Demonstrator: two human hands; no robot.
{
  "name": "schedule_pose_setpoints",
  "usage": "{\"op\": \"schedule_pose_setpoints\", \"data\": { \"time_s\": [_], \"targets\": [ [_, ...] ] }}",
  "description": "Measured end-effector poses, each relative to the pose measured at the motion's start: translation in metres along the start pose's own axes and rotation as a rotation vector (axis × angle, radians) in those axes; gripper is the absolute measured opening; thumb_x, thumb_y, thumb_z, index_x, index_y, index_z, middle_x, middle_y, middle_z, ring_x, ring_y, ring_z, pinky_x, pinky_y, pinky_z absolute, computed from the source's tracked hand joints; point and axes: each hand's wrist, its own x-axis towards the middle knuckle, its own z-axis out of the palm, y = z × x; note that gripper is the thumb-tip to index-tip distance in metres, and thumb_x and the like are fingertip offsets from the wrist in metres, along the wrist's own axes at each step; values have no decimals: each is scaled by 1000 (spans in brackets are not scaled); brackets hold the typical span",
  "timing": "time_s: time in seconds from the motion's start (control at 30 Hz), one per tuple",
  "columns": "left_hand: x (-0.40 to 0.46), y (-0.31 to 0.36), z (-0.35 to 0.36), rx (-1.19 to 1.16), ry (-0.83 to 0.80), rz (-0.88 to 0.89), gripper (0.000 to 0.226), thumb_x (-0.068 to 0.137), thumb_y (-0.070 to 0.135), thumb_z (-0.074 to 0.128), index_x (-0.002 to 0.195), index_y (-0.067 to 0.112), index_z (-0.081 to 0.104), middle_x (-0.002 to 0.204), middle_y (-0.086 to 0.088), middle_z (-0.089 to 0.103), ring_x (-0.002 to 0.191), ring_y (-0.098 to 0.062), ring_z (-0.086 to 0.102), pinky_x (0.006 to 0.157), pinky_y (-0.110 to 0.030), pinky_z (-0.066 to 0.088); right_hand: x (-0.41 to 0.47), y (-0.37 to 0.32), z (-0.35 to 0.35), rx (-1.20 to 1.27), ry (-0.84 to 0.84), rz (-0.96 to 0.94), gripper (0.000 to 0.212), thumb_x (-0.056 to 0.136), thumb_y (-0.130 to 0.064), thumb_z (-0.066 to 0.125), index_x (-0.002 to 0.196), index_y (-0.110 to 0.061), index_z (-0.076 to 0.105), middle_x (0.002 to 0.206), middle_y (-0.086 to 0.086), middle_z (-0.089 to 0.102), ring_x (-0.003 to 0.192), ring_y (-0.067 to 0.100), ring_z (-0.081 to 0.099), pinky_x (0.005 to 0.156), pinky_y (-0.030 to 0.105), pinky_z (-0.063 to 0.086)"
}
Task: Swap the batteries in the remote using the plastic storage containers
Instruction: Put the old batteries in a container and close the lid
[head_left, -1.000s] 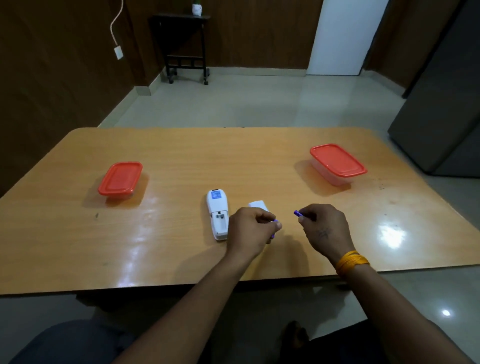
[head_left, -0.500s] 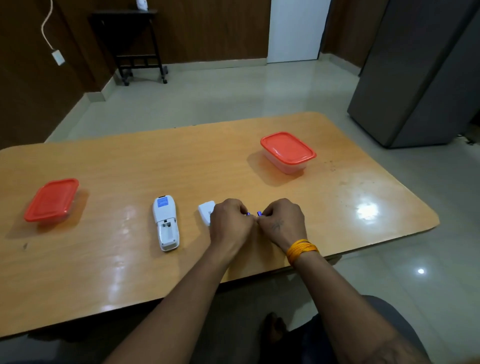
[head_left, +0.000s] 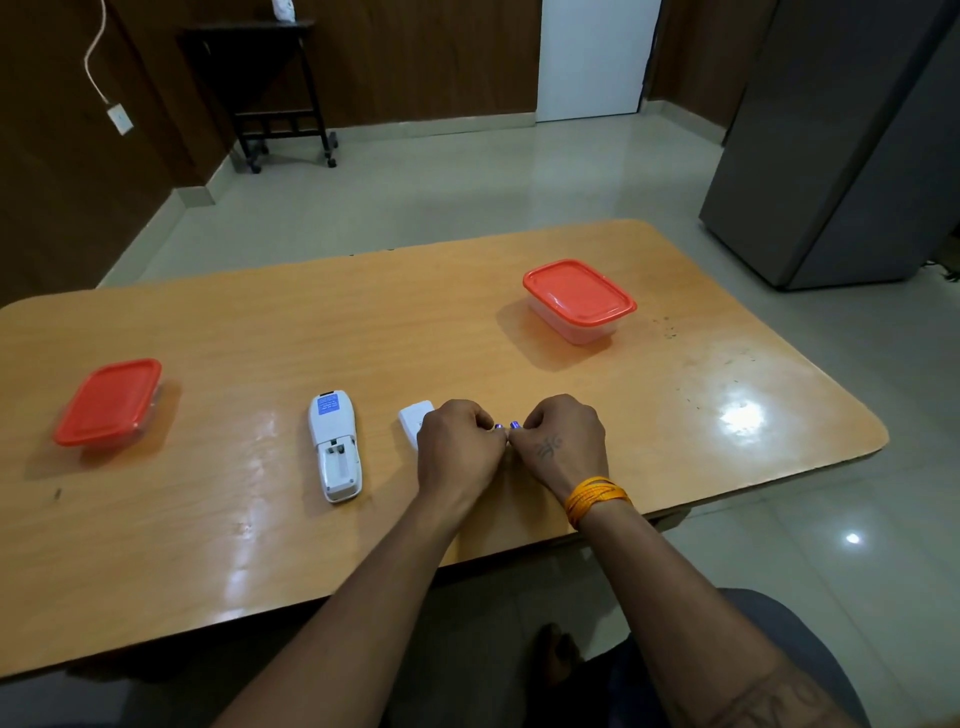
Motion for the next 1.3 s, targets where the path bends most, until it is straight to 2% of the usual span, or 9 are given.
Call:
{"op": "schedule_pose_setpoints", "data": {
  "time_s": [0.33, 0.47, 0.6, 0.73, 0.83, 0.93, 1.0, 1.13, 1.3],
  "targets": [
    [1, 5, -4, 38, 41, 87, 31, 88, 31, 76, 111, 11, 78, 99, -3, 80, 98, -20, 72, 80, -27, 51, 1, 7, -6, 53, 90, 13, 28, 85, -36, 69, 81, -10, 77, 80, 7, 75, 80, 28, 69, 71, 35, 57],
    [5, 27, -2, -59, 86, 207, 36, 90, 33, 78, 119, 13, 76, 106, -1, 80, 94, -16, 74, 84, -32, 59, 19, 16, -23, 115, 194, 10, 30, 87, -40, 67, 94, -14, 79, 90, 3, 76, 85, 22, 68, 78, 35, 59],
    [21, 54, 16, -181, 50, 264, 45, 88, 34, 80, 128, 15, 71, 118, 1, 77, 104, -12, 72, 91, -35, 60, 50, 27, -39, 188, 257, -10, 26, 86, -36, 67, 94, -14, 78, 91, 3, 76, 86, 23, 68, 75, 31, 54],
    [47, 76, 38, -255, -19, 219, 58, 90, 32, 79, 141, 12, 62, 134, -3, 70, 119, -17, 67, 98, -34, 56, 86, 41, -52, 145, 343, -65, 29, 89, -30, 68, 111, -12, 72, 110, 10, 70, 100, 29, 65, 82, 35, 51],
    [66, 87, 59, -277, -68, 153, 67, 89, 30, 78, 149, 13, 53, 145, -5, 63, 128, -22, 63, 101, -34, 52, 115, 59, -63, 48, 361, -94, 47, 87, -25, 70, 132, -13, 61, 131, 13, 62, 112, 34, 64, 89, 41, 54],
    [82, 94, 79, -306, -104, 83, 67, 88, 28, 78, 149, 16, 52, 142, -5, 64, 129, -25, 61, 100, -33, 51, 142, 74, -71, -28, 265, -121, 69, 84, -19, 72, 148, -16, 47, 149, 12, 52, 126, 37, 58, 100, 49, 54],
    [90, 97, 88, -340, -119, 42, 59, 89, 24, 75, 145, 17, 56, 137, -4, 67, 125, -24, 63, 96, -30, 50, 157, 79, -74, -79, 180, -130, 72, 85, -14, 71, 152, -16, 45, 152, 12, 50, 131, 37, 56, 106, 49, 51],
    [102, 97, 96, -388, -102, 11, 50, 88, 18, 73, 137, 19, 63, 126, 1, 72, 115, -19, 66, 95, -30, 52, 172, 82, -67, -228, 193, -182, 47, 88, -9, 63, 135, -13, 61, 132, 14, 63, 114, 39, 64, 94, 47, 55],
    [103, 89, 88, -470, -73, -35, 50, 85, 17, 75, 134, 23, 66, 114, 8, 72, 105, -13, 67, 87, -28, 52, 166, 81, -59, -258, 285, -255, 26, 92, -6, 60, 117, -6, 67, 107, 17, 62, 89, 42, 63, 74, 43, 55]
  ]
}}
